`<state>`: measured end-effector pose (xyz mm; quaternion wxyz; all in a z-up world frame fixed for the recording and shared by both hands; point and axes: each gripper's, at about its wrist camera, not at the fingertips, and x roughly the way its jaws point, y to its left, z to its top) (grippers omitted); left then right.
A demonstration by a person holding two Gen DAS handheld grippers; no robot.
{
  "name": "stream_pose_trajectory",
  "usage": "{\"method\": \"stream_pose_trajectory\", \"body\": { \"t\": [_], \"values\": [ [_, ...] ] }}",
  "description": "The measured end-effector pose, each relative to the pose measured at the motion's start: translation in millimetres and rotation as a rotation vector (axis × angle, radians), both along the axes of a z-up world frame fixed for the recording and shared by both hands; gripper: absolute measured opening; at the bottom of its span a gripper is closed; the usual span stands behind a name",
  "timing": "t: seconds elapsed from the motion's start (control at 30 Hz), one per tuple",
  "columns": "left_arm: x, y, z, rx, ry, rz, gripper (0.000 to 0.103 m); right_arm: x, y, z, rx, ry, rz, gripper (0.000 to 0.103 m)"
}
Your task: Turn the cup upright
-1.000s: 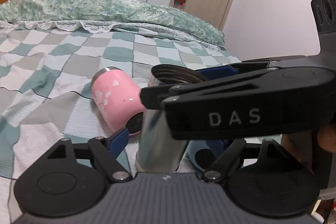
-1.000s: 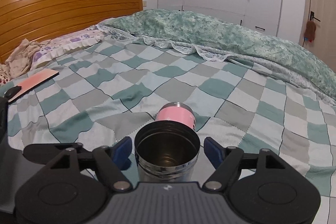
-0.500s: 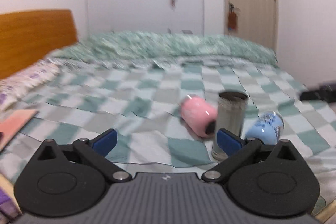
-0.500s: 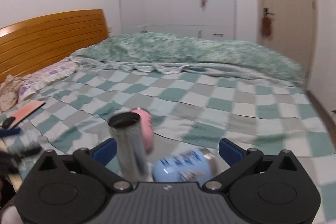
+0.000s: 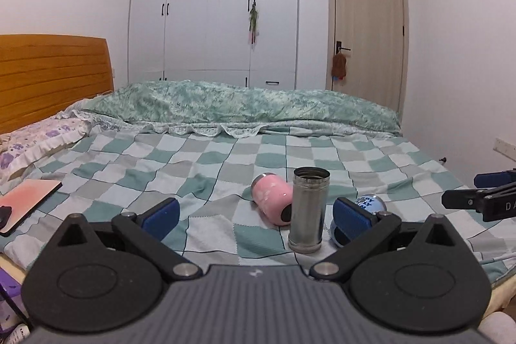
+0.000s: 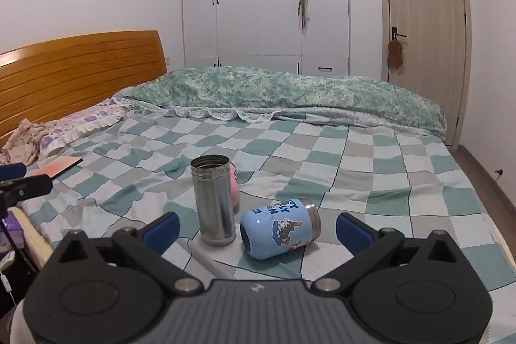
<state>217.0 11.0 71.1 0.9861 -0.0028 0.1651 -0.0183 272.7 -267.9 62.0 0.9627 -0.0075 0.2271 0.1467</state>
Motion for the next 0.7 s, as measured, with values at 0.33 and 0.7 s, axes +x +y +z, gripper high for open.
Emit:
{"method": "stream_pose_trajectory", "body": {
  "t": [0.33, 0.7],
  "values": [
    [-24.6, 1.4, -9.1, -0.023, -0.004, 0.006, 0.103, -29.6, -4.2, -0.5, 0.038, -0.017, -0.009, 0.103],
    [-60.3, 3.3, -23.3, -0.045, -0.011, 0.067, 0.103, -71.4, -4.8, -8.1, 0.050, -0.075, -0.009, 0.103]
  ]
}}
